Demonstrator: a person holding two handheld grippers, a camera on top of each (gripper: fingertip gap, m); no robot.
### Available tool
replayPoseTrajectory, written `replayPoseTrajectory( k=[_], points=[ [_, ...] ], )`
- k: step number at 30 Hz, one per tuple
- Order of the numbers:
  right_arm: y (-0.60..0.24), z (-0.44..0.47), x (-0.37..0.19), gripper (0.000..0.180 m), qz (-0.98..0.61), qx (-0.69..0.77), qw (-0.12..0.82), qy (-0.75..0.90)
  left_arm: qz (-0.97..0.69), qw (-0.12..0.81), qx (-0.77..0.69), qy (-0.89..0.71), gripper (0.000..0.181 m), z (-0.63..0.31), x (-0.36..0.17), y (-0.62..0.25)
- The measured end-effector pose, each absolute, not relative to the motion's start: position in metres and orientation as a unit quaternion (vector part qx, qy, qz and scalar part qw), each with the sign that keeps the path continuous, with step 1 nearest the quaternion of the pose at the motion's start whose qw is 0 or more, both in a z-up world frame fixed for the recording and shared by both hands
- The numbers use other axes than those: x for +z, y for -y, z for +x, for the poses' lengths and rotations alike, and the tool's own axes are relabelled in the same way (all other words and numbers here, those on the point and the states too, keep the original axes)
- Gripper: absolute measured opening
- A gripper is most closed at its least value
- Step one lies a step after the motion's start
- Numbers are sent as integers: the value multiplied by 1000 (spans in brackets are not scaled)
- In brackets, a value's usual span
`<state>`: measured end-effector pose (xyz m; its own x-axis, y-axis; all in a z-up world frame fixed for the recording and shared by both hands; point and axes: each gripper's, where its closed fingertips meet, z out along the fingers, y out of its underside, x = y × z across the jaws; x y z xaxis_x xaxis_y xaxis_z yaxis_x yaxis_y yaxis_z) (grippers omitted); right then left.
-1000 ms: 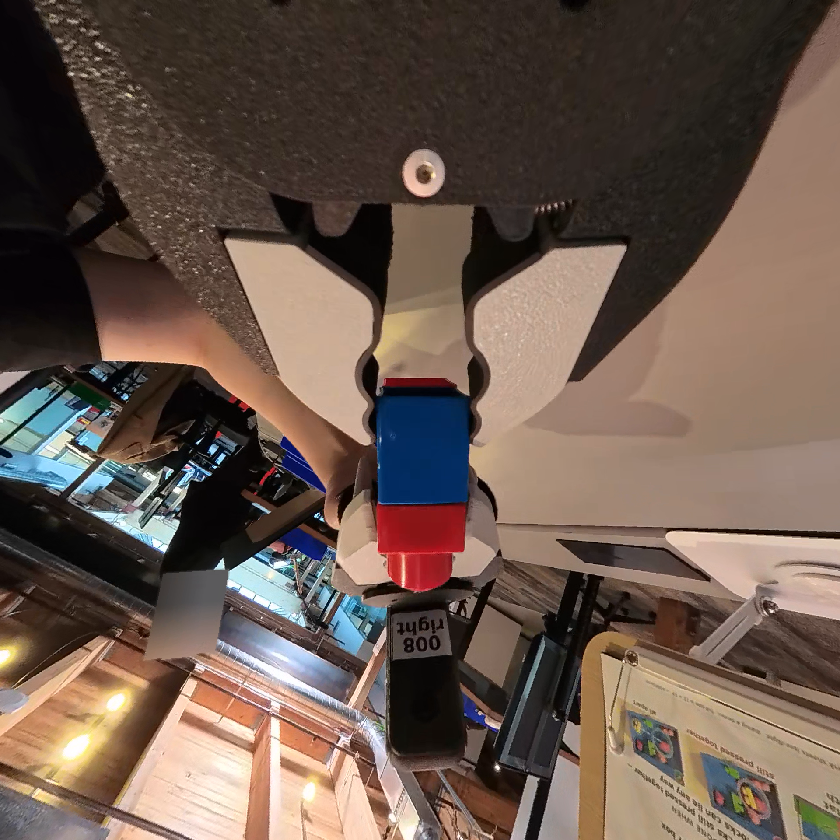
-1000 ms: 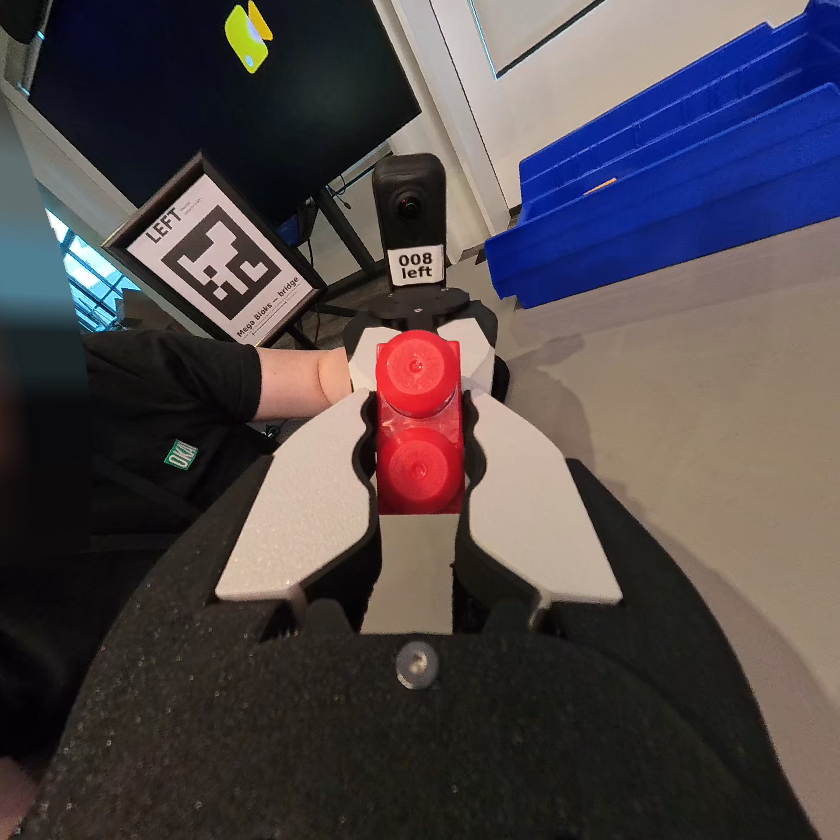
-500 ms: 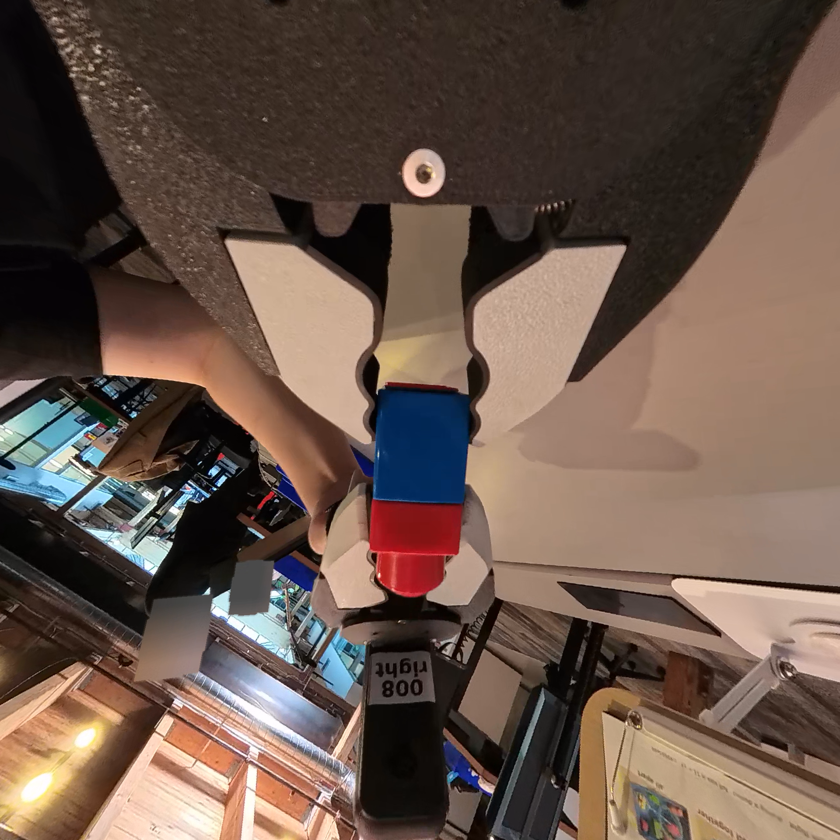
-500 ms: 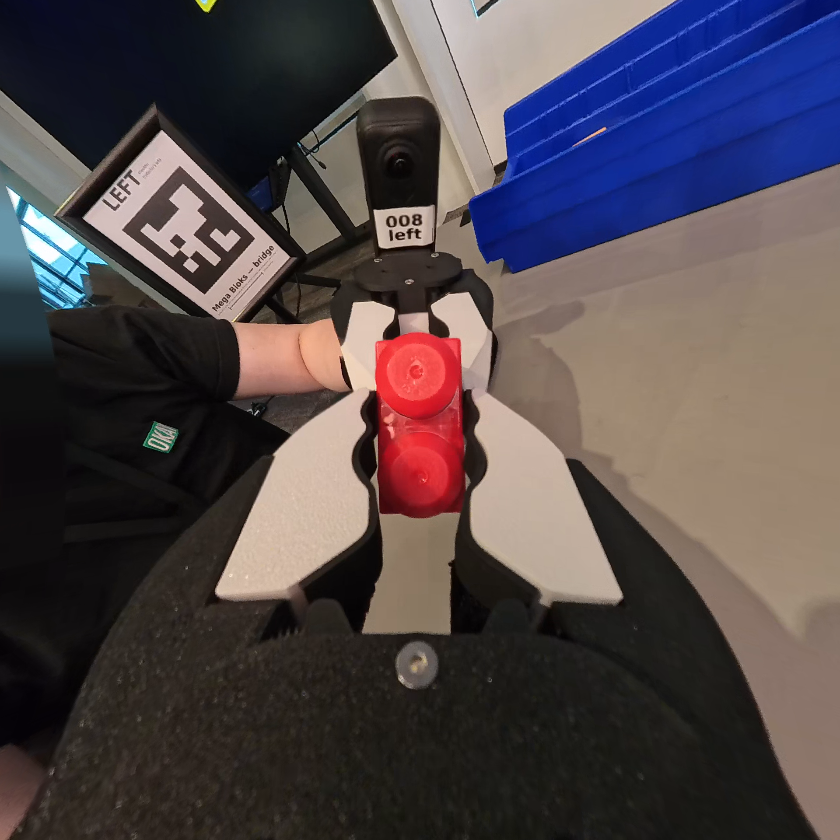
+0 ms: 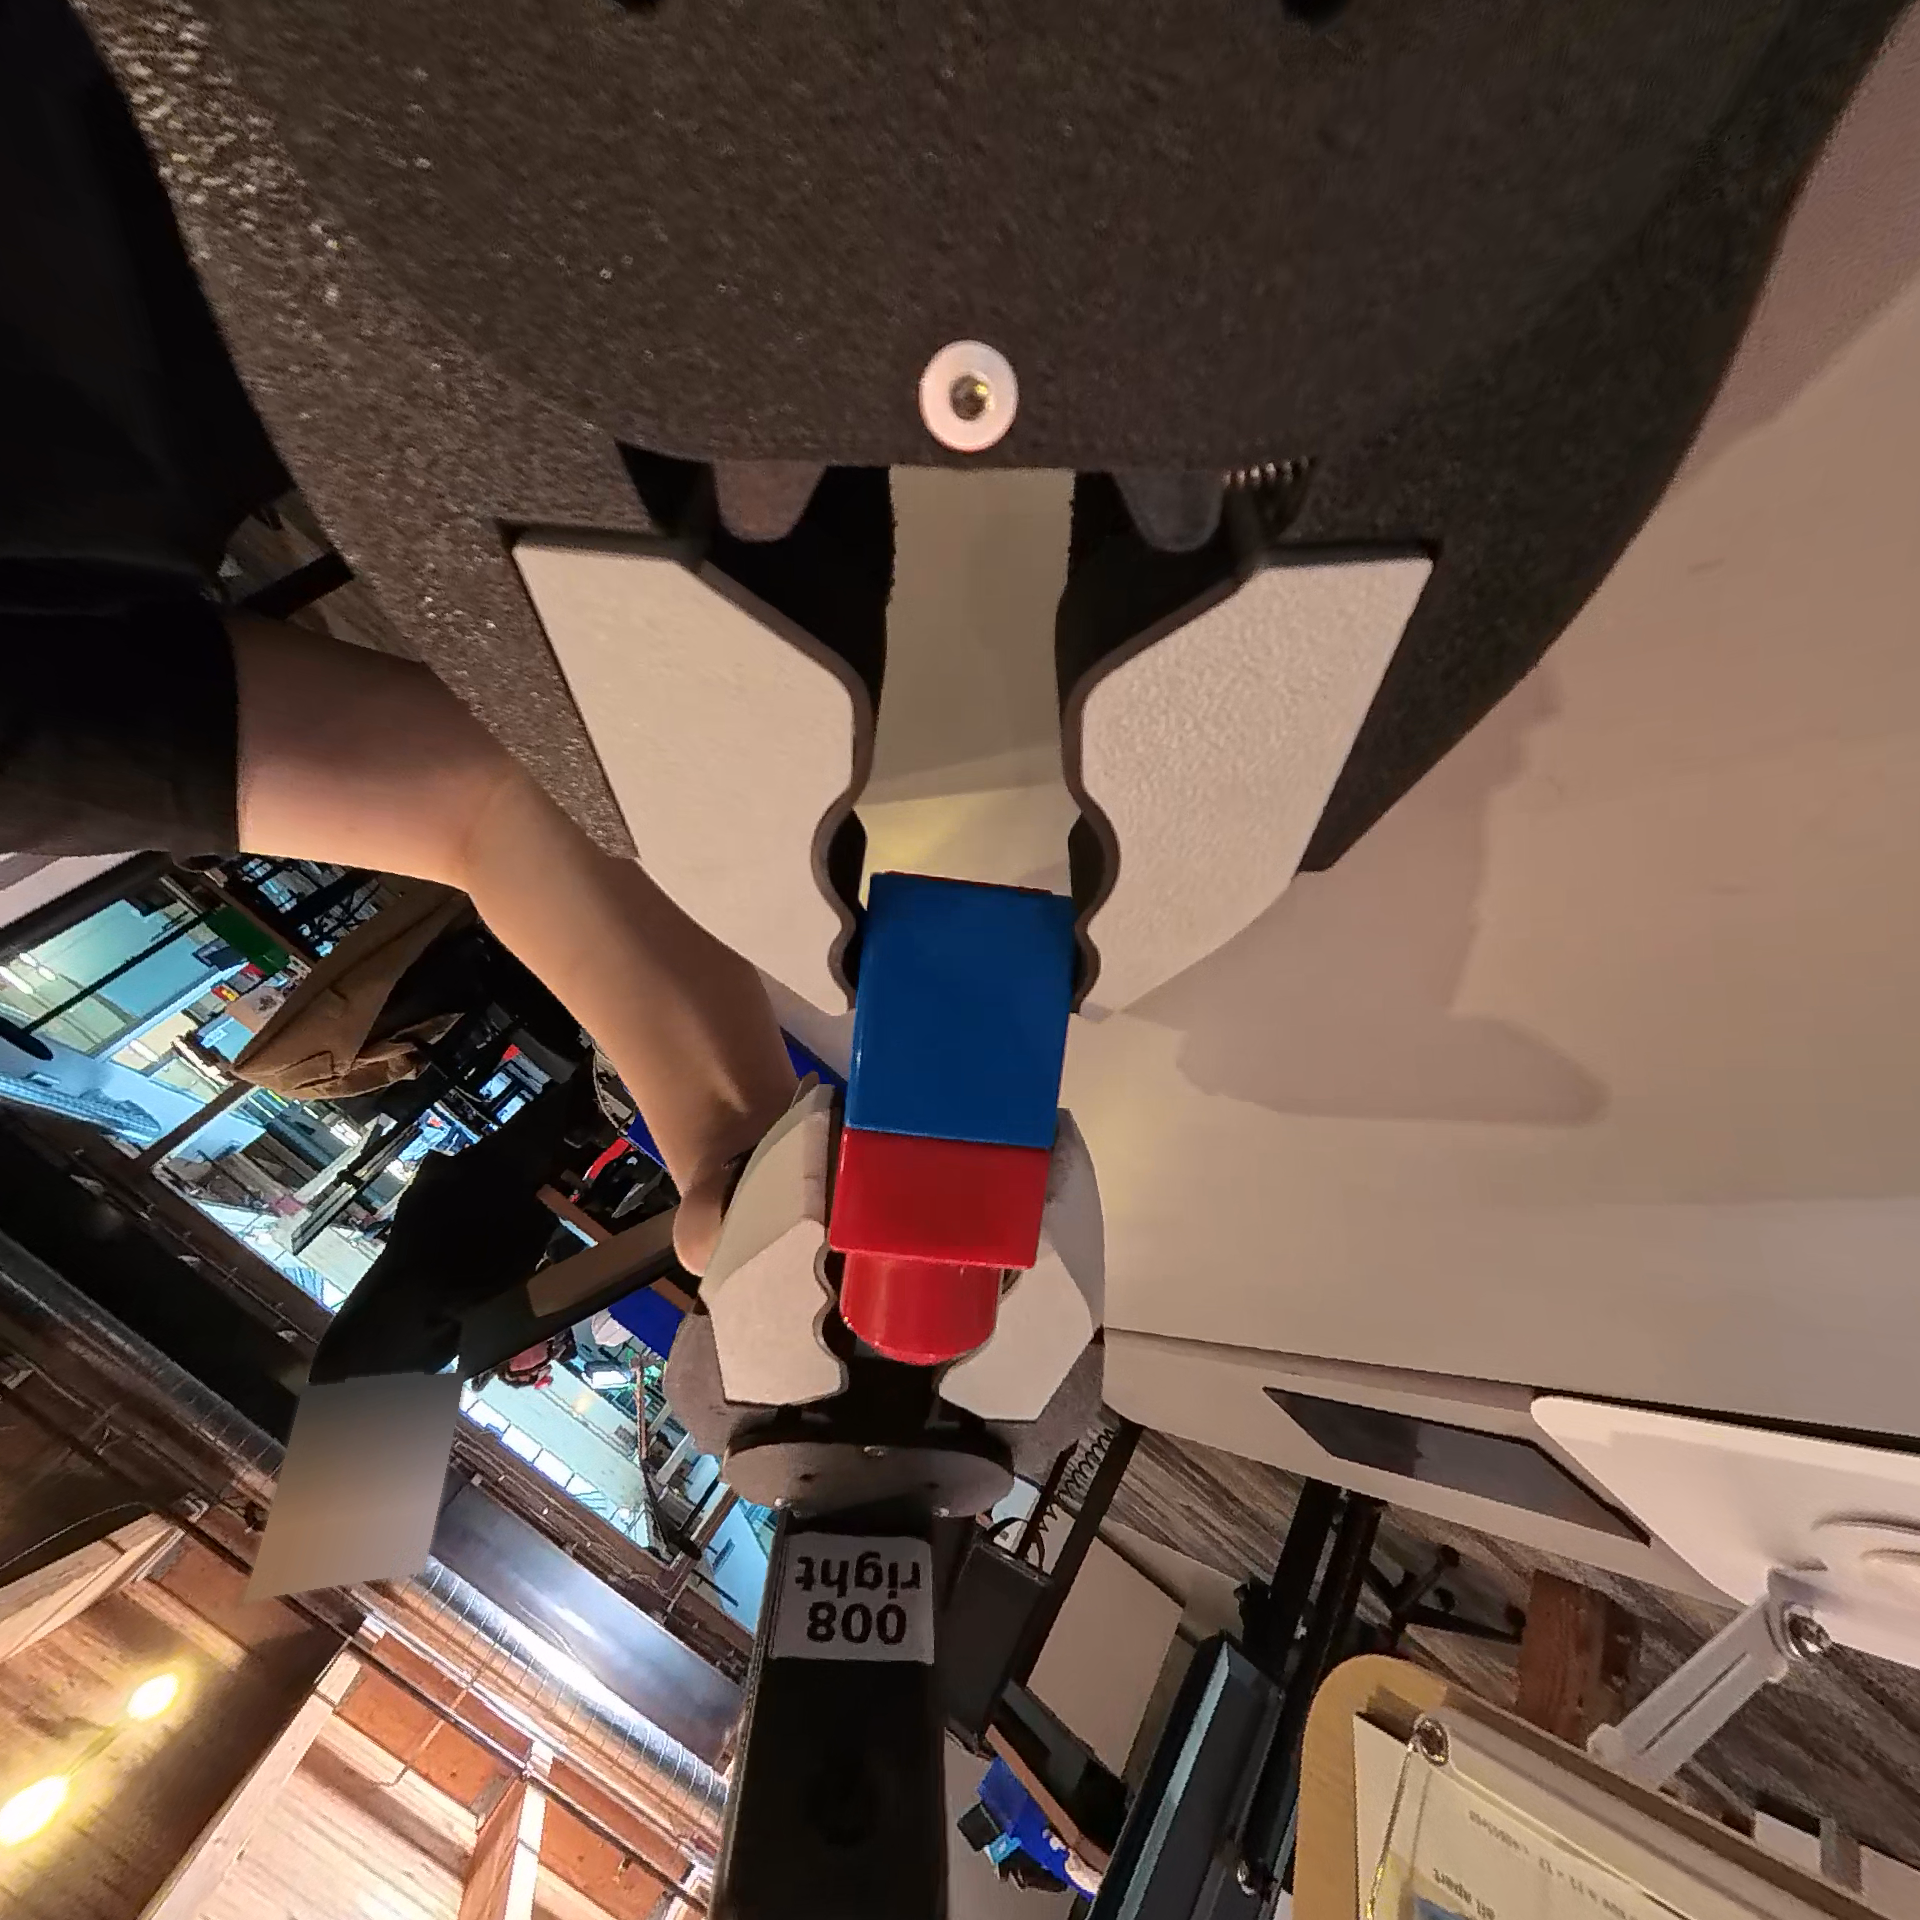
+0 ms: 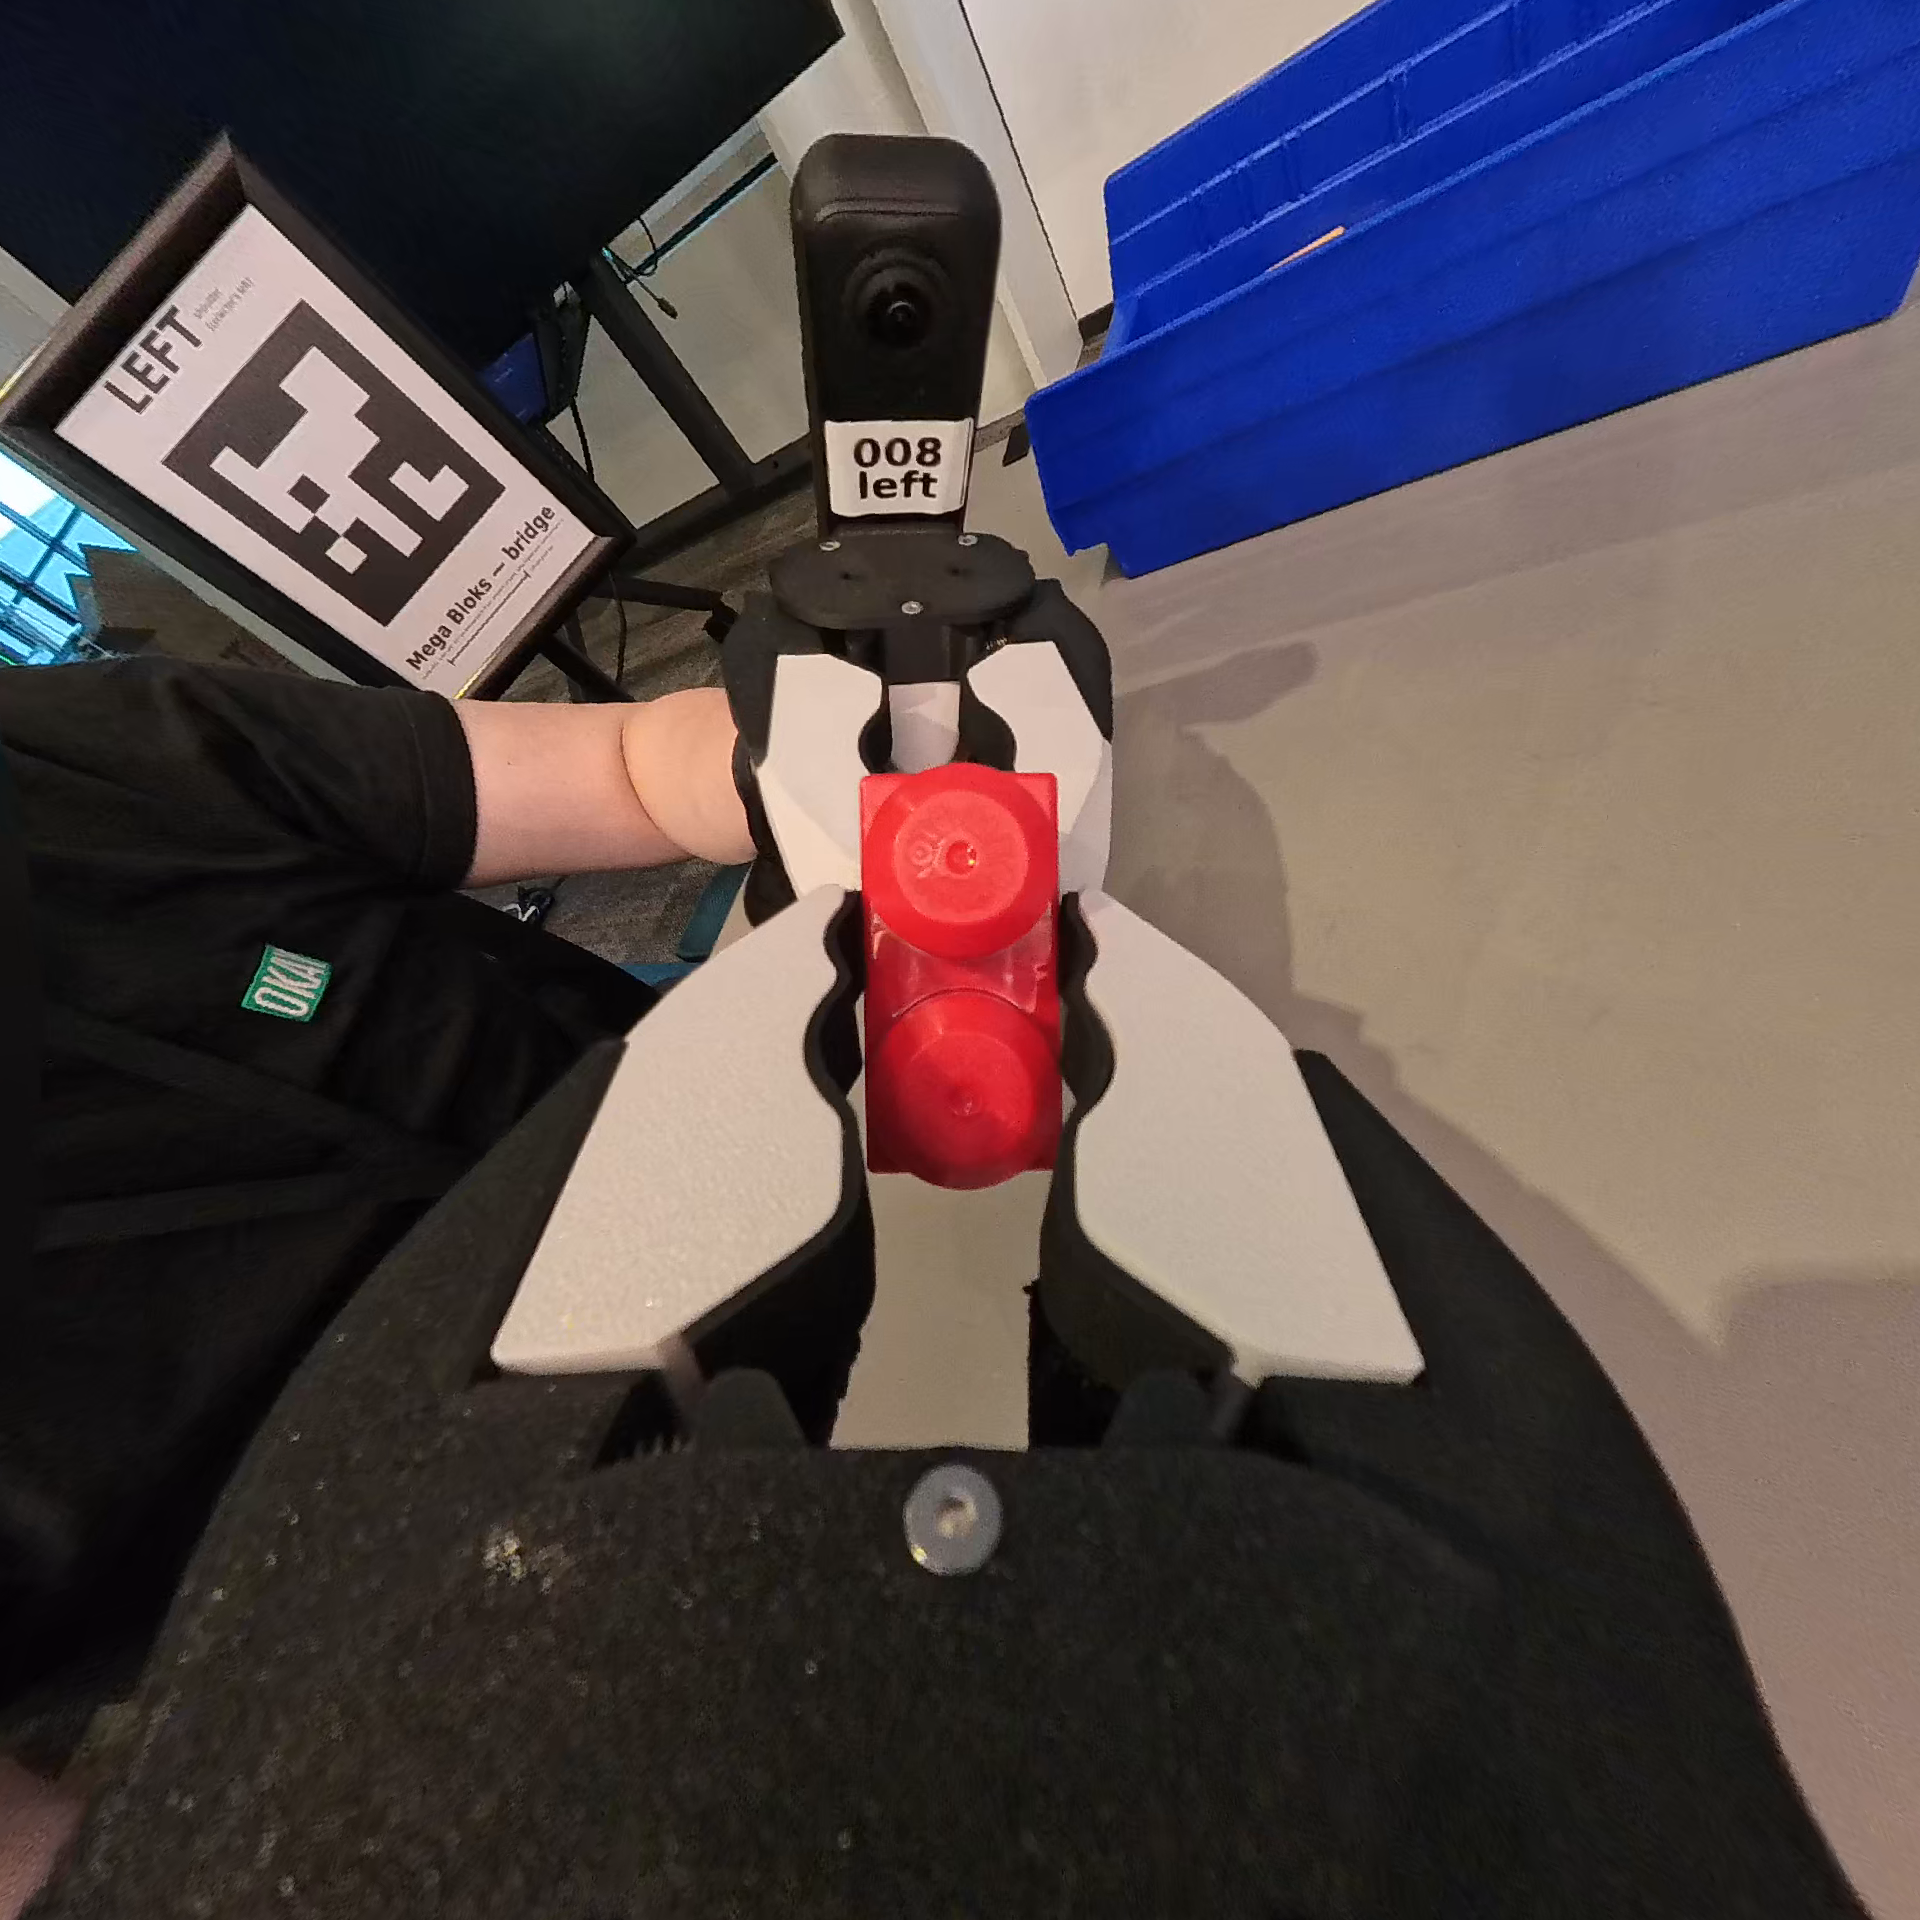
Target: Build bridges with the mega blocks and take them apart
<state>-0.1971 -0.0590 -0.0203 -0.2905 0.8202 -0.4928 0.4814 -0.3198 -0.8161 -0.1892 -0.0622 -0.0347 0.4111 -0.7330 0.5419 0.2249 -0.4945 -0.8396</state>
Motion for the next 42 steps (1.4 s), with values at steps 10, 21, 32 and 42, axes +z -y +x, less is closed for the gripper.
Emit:
replayPoseTrajectory(
  k=[10, 21, 32, 42],
  points=[
    [48, -200, -6, 35, -579, 602, 165, 524, -666, 482, -545, -163, 40, -189, -23, 55],
    [42, -210, 1, 36, -582, 662, 142, 451, -662, 456, -577, -149, 36, -186, -26, 56],
    [45, -197, -4, 34, -576, 645, 132, 485, -663, 469, -561, -159, 35, -187, -25, 57],
    [43, -196, -11, 34, -584, 603, 158, 520, -659, 481, -553, -170, 47, -189, -25, 57]
  ],
)
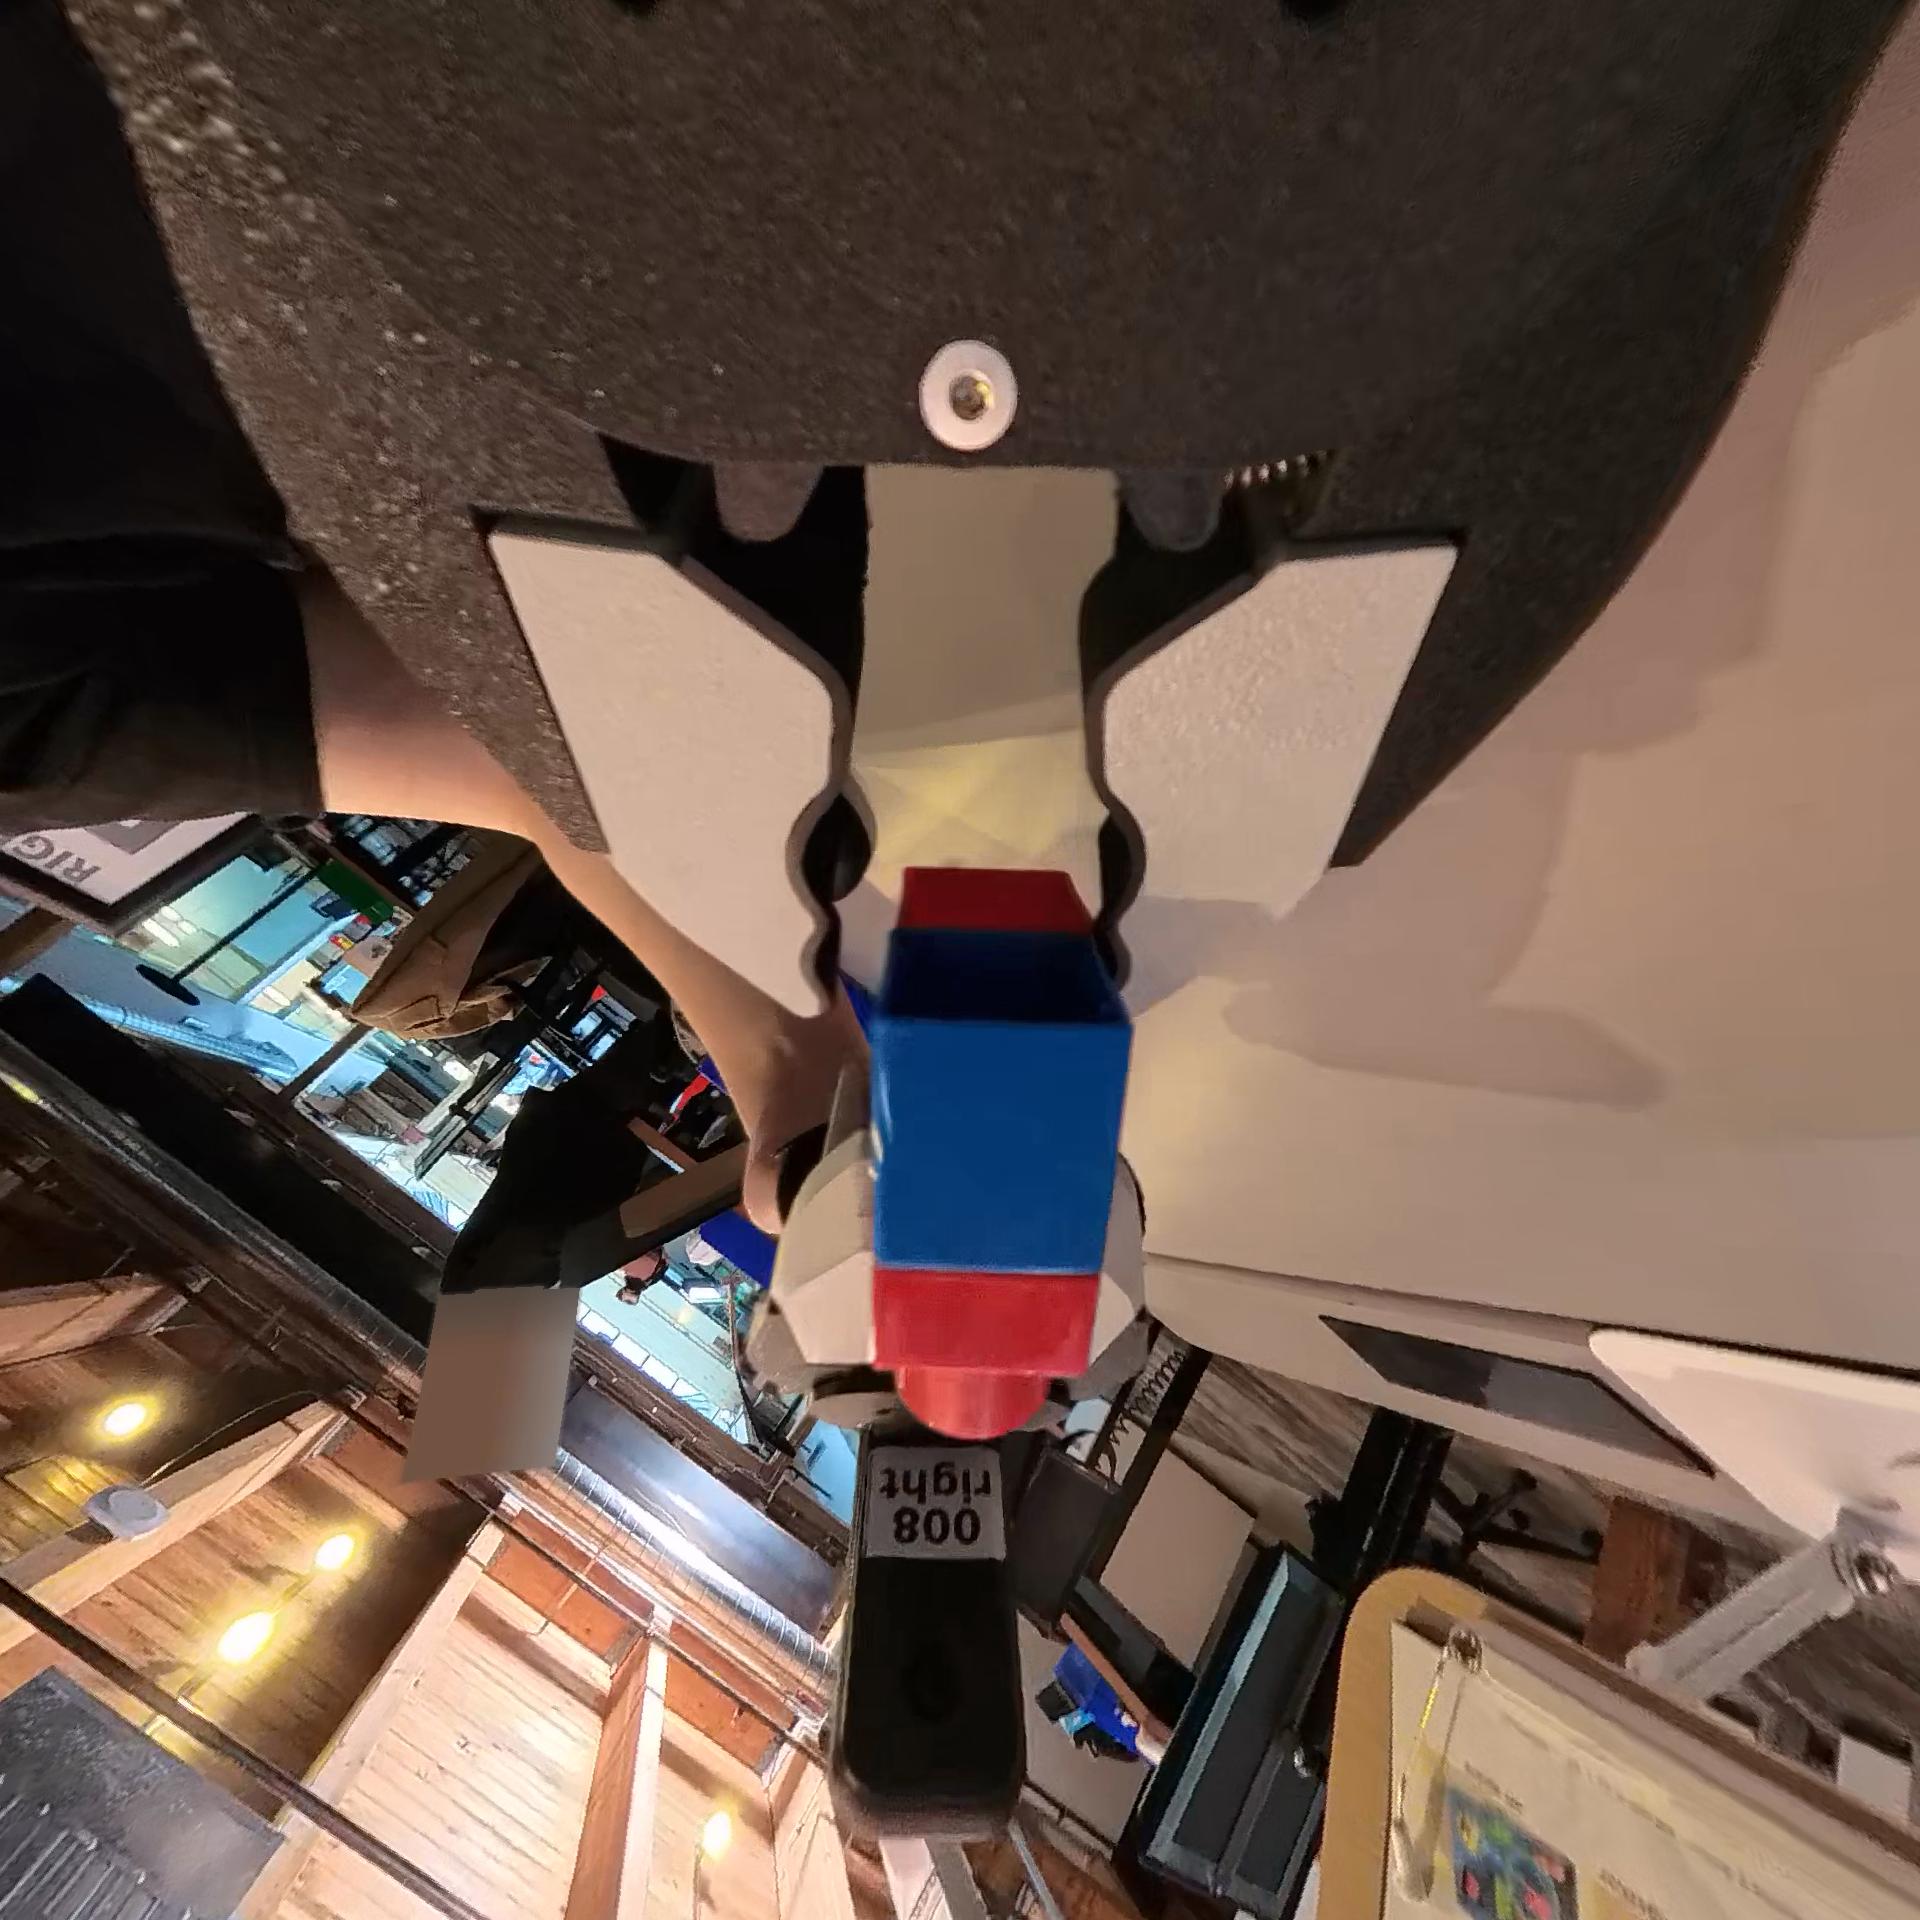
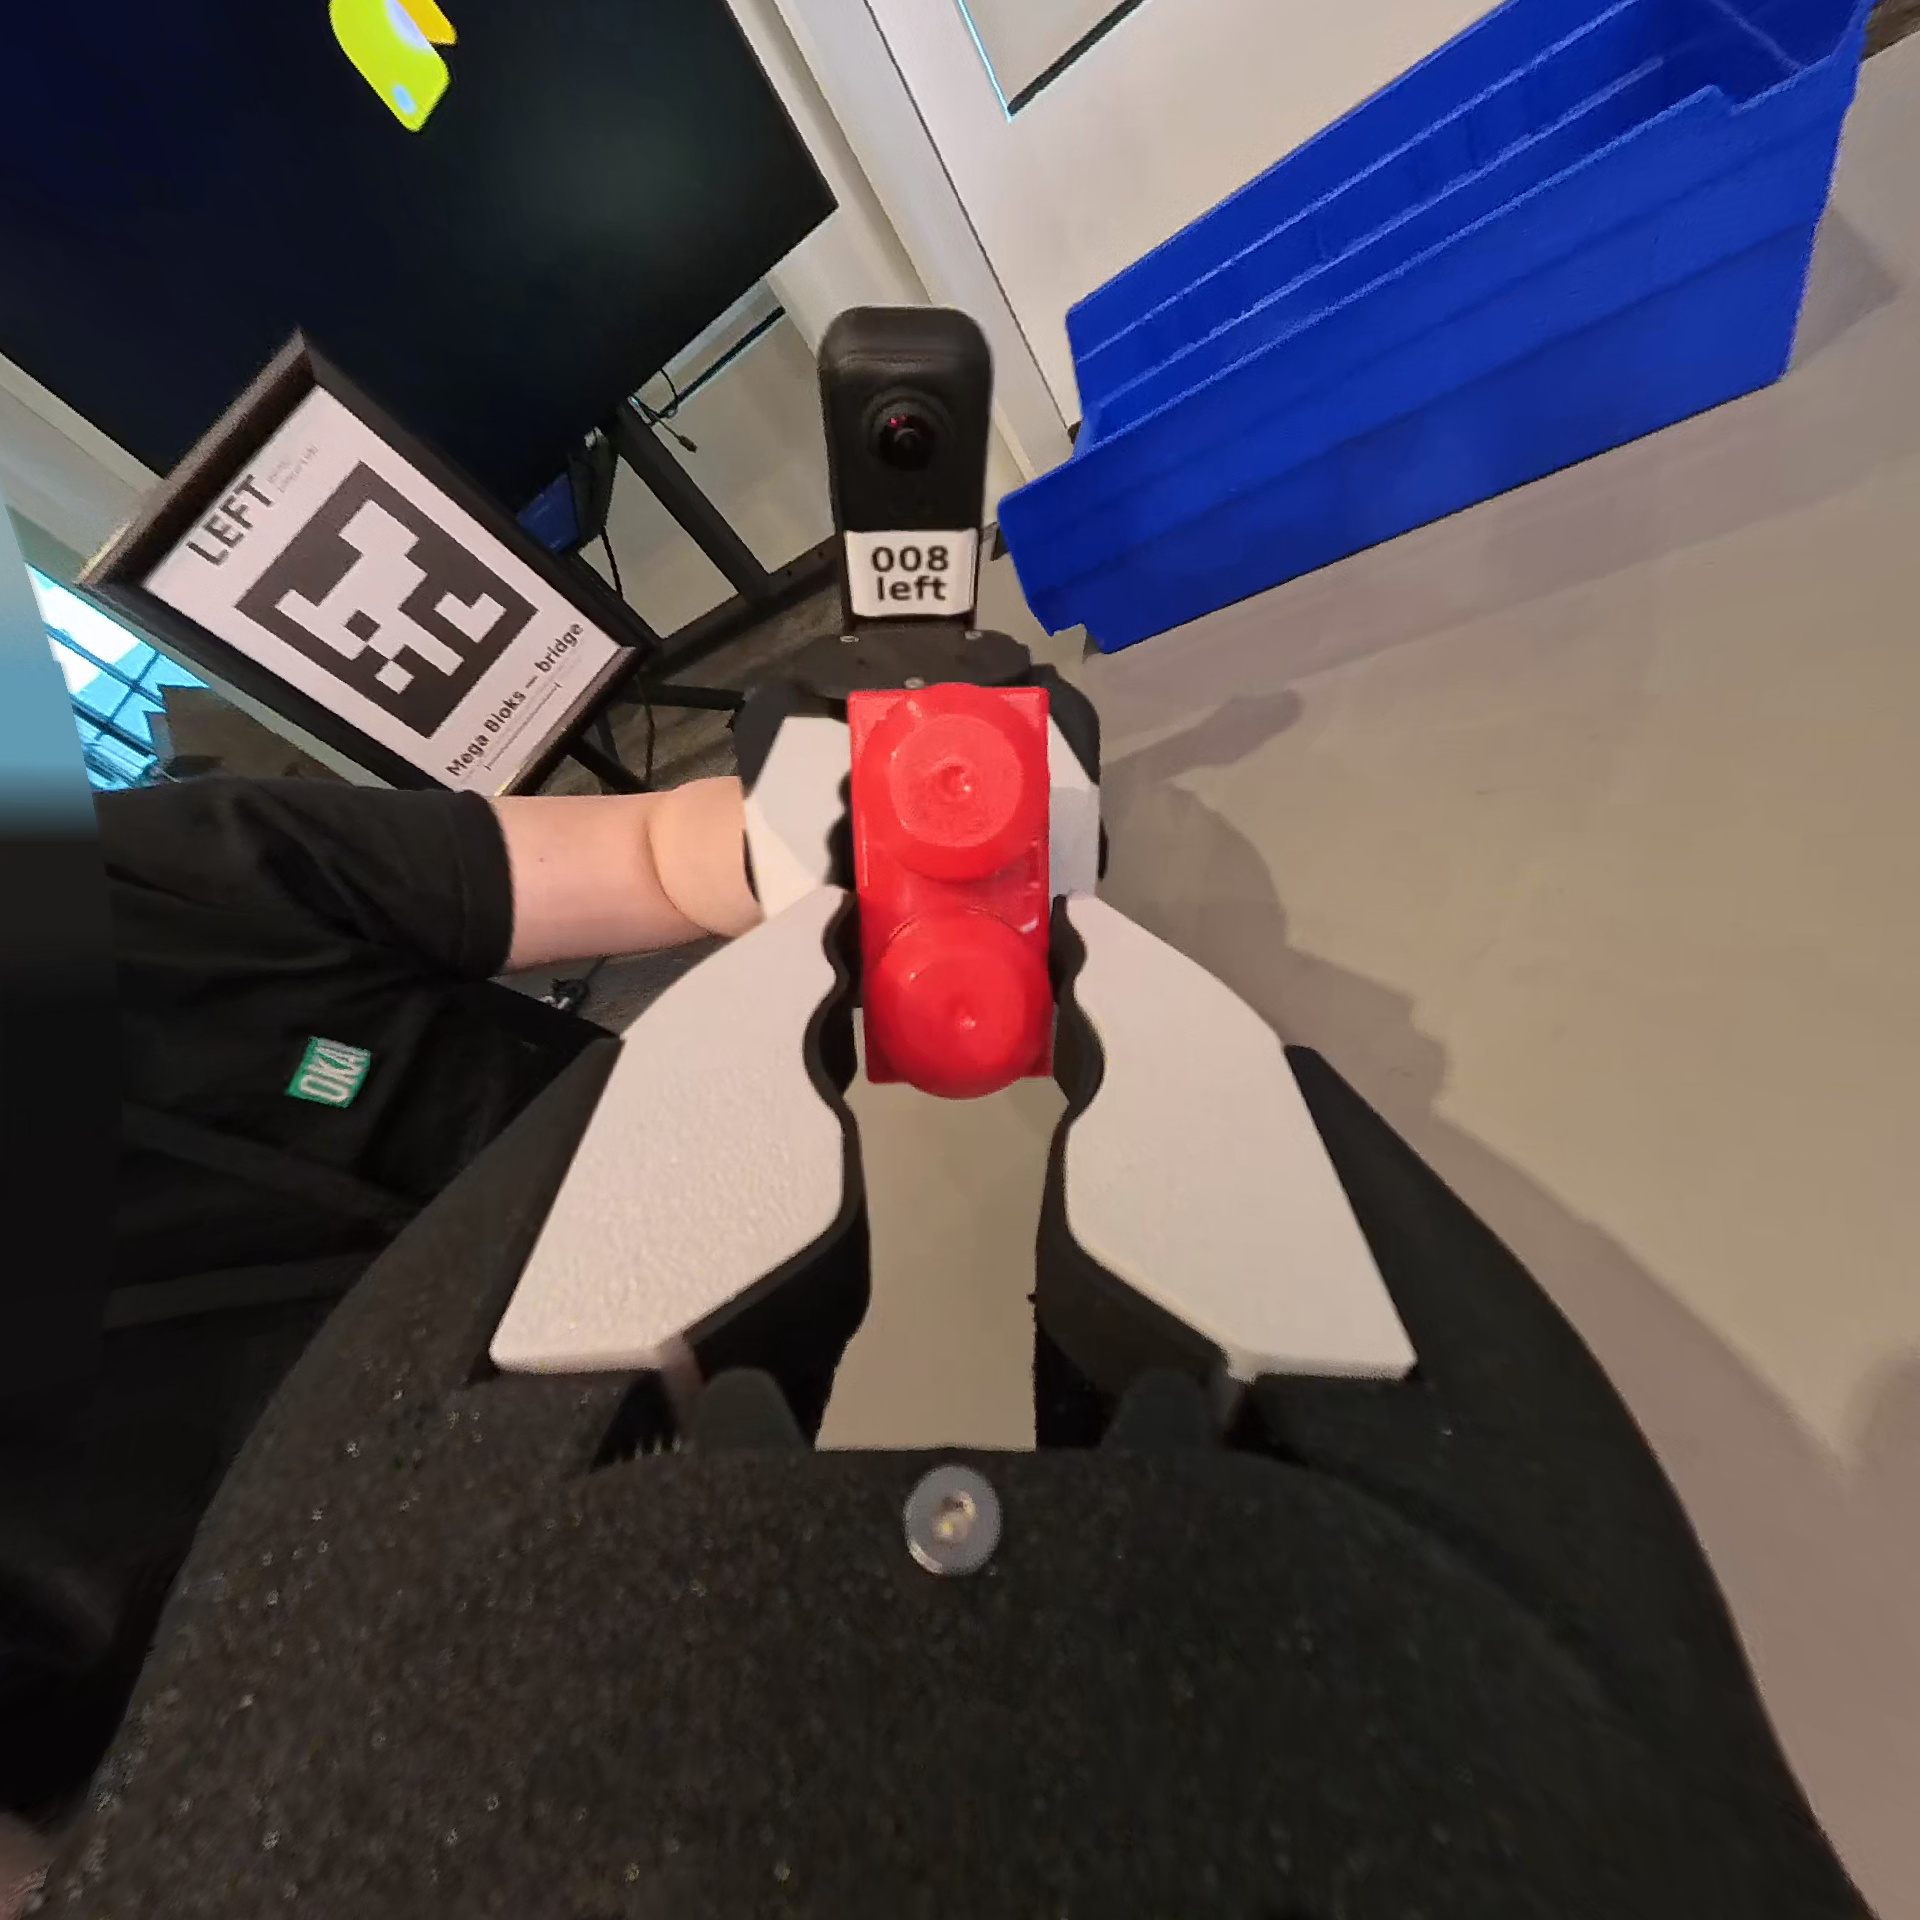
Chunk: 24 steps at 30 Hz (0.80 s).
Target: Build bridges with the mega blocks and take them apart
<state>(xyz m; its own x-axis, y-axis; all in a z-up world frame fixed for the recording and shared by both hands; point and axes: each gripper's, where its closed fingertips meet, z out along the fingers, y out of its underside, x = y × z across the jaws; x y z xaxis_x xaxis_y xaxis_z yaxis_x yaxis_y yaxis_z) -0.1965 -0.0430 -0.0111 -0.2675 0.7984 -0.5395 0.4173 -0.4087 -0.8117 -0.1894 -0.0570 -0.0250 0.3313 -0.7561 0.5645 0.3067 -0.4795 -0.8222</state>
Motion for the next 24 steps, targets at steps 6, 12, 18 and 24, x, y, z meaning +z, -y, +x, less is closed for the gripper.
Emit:
replayPoseTrajectory(
  k=[6, 12, 18, 24],
  points=[
    [27, -177, 0, 34, -592, 605, 180, 500, -646, 509, -539, -183, 57, -198, -19, 58],
    [14, -116, 46, 34, -620, 514, 292, 516, -647, 496, -550, -182, 53, -201, -22, 58],
    [-10, 30, 93, 34, -674, 353, 377, 528, -637, 488, -561, -203, 50, -193, -16, 67],
    [-34, 227, 62, 34, -783, 207, 345, 475, -629, 483, -567, -224, 48, -185, -11, 73]
  ],
)
